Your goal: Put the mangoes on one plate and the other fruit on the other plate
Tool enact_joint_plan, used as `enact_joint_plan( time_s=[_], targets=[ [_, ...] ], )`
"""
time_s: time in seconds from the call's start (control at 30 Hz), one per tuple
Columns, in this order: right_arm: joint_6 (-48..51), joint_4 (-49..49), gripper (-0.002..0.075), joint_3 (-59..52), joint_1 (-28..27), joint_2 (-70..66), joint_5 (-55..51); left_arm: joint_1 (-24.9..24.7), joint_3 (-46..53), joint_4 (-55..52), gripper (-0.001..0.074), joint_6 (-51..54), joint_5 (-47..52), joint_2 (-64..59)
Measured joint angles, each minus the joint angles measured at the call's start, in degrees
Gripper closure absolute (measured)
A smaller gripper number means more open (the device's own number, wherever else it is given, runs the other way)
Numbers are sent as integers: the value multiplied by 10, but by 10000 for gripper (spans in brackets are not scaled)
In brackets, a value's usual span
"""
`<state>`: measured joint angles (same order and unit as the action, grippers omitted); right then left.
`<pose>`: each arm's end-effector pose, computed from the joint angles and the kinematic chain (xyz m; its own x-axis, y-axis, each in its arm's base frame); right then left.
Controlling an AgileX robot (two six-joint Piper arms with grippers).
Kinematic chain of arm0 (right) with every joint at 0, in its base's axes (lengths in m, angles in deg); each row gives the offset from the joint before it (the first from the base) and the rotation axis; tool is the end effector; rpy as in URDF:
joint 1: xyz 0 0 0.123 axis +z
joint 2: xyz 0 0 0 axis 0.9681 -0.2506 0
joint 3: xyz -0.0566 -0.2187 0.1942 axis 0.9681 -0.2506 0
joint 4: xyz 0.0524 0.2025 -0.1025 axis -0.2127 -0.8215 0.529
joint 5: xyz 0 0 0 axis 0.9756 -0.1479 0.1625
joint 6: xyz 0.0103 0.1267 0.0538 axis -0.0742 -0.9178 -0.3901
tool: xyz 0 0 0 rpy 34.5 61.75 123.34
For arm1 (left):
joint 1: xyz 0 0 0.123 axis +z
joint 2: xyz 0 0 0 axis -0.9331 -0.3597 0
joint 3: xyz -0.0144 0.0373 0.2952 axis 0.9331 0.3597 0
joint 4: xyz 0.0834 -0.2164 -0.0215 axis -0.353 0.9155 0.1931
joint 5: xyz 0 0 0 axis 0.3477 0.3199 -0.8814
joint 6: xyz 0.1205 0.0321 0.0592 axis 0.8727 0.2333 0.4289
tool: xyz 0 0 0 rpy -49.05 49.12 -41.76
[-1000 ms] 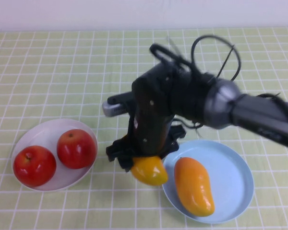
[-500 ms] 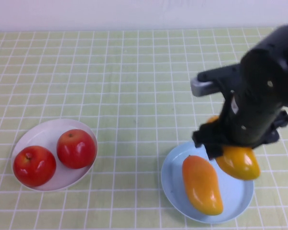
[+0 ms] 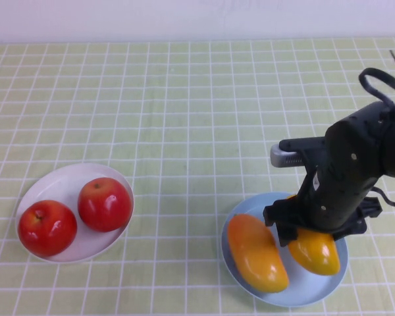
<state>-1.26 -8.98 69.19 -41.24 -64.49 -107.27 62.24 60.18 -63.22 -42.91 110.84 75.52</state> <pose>0.2681 0.1777 0.1901 -0.9759 -0.1141 -0.1858 -0.1279 0.9897 0.0639 0.0648 -0.0083 0.1576 -0.2940 0.0448 -0.9547 0.1236 0.9923 0.0085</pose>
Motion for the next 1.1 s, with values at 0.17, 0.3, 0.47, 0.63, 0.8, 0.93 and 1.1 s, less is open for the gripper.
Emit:
enact_joint_plan(
  time_s=[0.17, 0.3, 0.47, 0.63, 0.8, 0.93, 1.1],
  targets=[
    [0, -2, 174, 0, -1, -15, 3, 0, 0, 0, 736, 0, 0, 0],
    [0, -5, 107, 0, -2, -16, -1, 0, 0, 0, 736, 0, 0, 0],
    [0, -6, 64, 0, -2, 3, -13, 0, 0, 0, 736, 0, 0, 0],
    [0, -6, 60, 0, -2, 53, -21, 0, 0, 0, 736, 0, 0, 0],
    [6, -6, 168, 0, -2, 115, -70, 0, 0, 0, 736, 0, 0, 0],
    [51, -6, 447, 0, -2, 153, -130, 0, 0, 0, 736, 0, 0, 0],
    [87, -10, 695, -6, -2, 202, -177, 0, 0, 0, 736, 0, 0, 0]
  ],
)
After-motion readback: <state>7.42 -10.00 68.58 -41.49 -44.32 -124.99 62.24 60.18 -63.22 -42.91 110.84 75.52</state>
